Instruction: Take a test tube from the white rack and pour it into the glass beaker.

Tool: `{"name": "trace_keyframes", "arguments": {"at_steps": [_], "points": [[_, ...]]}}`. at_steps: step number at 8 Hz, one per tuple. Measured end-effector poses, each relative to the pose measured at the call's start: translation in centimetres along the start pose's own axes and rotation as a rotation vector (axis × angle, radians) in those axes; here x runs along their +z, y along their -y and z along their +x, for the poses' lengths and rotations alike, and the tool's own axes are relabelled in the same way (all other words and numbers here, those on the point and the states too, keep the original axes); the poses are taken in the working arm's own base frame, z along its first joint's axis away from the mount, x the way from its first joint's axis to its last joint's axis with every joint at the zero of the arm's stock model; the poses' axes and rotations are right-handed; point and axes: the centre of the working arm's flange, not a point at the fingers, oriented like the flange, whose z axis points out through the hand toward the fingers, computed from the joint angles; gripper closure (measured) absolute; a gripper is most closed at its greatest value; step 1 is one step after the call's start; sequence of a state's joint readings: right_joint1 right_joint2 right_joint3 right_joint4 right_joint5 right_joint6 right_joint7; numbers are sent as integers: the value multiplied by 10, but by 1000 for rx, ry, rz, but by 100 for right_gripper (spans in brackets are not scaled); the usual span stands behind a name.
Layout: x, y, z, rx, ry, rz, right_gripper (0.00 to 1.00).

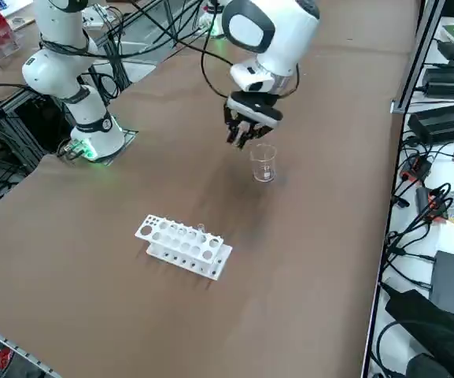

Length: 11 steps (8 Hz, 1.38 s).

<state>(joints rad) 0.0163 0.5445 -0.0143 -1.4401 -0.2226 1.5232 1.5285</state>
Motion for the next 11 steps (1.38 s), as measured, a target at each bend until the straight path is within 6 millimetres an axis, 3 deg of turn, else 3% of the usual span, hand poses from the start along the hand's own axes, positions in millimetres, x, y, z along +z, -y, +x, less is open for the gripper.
{"name": "trace_keyframes", "arguments": {"at_steps": [4,8,9,11], "points": [[51,-18,70,342,-472,-167,82],[109,-40,127,634,-900,-191,82],[126,-45,133,687,-965,-171,82],[139,-46,130,754,-1001,-126,82]]}}
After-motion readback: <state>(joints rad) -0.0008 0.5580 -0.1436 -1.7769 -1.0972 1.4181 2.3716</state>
